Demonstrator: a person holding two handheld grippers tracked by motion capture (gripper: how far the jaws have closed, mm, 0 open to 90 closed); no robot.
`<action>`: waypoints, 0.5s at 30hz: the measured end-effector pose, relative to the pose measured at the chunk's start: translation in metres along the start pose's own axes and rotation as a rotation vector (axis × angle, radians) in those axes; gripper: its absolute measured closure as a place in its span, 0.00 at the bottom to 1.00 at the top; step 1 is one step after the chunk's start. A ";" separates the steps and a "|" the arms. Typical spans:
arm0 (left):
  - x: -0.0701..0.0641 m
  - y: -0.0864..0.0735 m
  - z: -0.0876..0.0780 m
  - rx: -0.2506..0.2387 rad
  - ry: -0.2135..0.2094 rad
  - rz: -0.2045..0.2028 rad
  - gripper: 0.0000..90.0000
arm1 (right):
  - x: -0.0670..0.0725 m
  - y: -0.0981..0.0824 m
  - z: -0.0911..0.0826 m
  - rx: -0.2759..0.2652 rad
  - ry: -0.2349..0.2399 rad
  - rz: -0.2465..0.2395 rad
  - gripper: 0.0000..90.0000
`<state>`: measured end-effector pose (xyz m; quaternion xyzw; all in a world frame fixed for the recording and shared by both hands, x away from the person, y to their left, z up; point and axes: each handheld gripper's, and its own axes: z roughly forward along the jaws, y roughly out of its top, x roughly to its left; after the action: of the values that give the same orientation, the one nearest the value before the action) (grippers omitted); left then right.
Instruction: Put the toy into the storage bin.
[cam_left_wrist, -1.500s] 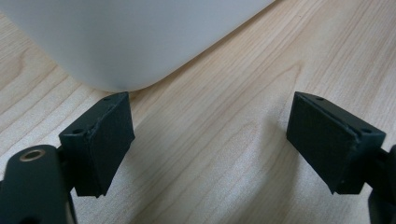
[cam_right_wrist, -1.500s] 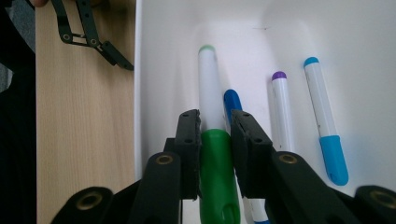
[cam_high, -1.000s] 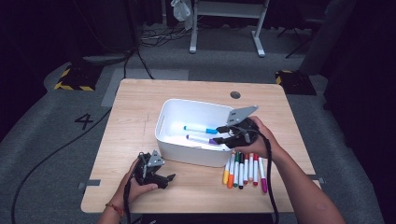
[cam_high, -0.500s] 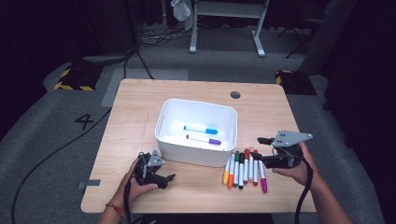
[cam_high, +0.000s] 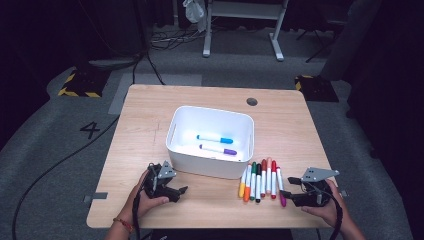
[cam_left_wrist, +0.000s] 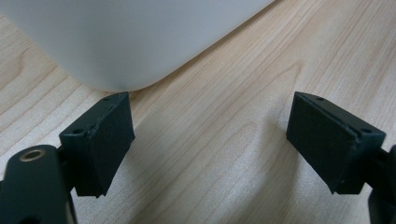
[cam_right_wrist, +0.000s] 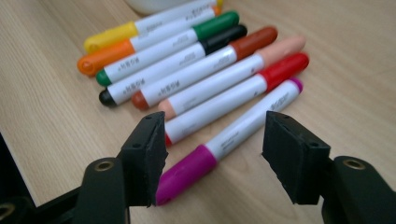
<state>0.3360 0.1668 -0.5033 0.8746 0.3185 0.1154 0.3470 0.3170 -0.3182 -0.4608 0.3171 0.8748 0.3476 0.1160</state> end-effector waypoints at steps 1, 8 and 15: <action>0.000 0.000 0.000 0.000 0.000 0.000 0.17 | 0.000 -0.003 0.002 0.010 0.002 0.006 0.45; 0.000 0.000 0.000 0.000 0.005 0.000 0.17 | 0.003 -0.015 0.012 0.046 0.020 0.023 0.45; 0.000 0.000 0.000 -0.001 0.005 -0.001 0.17 | -0.003 -0.023 0.014 0.058 -0.034 0.044 0.55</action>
<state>0.3355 0.1667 -0.5032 0.8740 0.3197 0.1178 0.3465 0.3148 -0.3256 -0.4866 0.3454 0.8751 0.3193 0.1139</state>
